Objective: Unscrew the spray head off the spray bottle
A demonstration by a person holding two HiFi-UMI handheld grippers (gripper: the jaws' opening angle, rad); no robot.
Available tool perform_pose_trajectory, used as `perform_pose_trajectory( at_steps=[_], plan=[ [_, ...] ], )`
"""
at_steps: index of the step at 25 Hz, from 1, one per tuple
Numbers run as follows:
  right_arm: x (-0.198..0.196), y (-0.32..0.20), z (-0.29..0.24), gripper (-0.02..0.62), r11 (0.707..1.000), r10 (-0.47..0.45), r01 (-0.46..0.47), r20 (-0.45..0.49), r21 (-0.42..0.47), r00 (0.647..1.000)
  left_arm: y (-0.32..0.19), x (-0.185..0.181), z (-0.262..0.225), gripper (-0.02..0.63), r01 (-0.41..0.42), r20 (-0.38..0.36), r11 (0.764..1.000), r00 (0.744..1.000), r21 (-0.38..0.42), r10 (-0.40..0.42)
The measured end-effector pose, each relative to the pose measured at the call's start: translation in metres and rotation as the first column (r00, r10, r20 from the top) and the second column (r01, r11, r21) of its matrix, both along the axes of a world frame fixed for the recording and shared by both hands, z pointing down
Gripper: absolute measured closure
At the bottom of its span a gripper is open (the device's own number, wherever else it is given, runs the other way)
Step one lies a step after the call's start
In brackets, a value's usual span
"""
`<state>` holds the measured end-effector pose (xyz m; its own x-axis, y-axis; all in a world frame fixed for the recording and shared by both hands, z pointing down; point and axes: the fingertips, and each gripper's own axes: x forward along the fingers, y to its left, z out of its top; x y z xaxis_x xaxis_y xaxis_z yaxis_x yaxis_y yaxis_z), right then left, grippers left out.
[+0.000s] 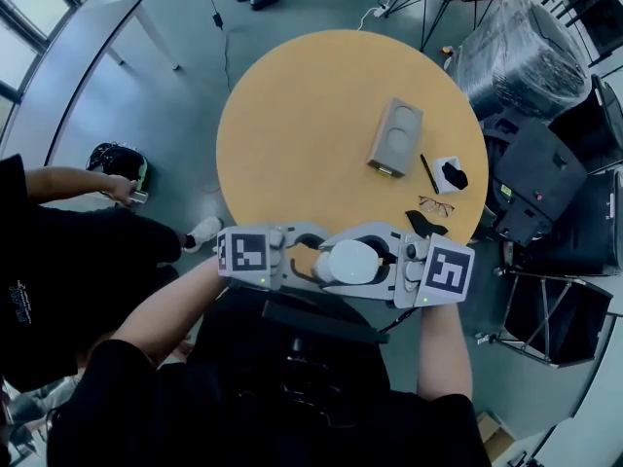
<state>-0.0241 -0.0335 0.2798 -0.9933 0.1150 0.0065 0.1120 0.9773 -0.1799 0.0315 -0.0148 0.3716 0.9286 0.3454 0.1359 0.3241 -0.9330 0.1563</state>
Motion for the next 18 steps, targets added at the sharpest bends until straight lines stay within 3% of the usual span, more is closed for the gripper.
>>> perform_pose_trajectory(
  at_steps=[3, 5, 7, 9, 15, 18],
  plan=[
    [-0.005, -0.004, 0.004, 0.405, 1.0, 0.002, -0.001, -0.034, 0.01, 0.999, -0.005, -0.005, 0.002, 0.304, 0.042, 0.003, 0.999, 0.999, 0.003, -0.042],
    [-0.005, -0.026, 0.005, 0.393, 0.993, 0.112, -0.111, -0.041, 0.034, 0.993, -0.023, -0.009, 0.004, 0.304, 0.124, 0.001, 0.992, 0.992, 0.009, -0.124],
    [0.0, -0.052, 0.0, 0.287, 0.965, 0.255, -0.254, -0.018, 0.067, 0.967, -0.039, -0.014, 0.002, 0.302, 0.203, -0.006, 0.979, 0.979, 0.021, -0.203],
    [0.008, -0.072, -0.007, 0.224, 0.922, 0.377, -0.376, 0.014, 0.089, 0.926, -0.052, -0.017, -0.001, 0.302, 0.284, -0.017, 0.958, 0.959, 0.031, -0.283],
    [0.02, -0.099, -0.011, 0.176, 0.803, 0.589, -0.589, 0.029, 0.092, 0.808, -0.083, -0.018, -0.018, 0.301, 0.461, -0.082, 0.886, 0.886, 0.054, -0.457],
    [0.03, -0.116, -0.01, 0.176, 0.69, 0.722, -0.723, 0.034, 0.029, 0.691, -0.106, -0.018, -0.022, 0.301, 0.586, -0.091, 0.808, 0.81, 0.064, -0.58]
  ],
)
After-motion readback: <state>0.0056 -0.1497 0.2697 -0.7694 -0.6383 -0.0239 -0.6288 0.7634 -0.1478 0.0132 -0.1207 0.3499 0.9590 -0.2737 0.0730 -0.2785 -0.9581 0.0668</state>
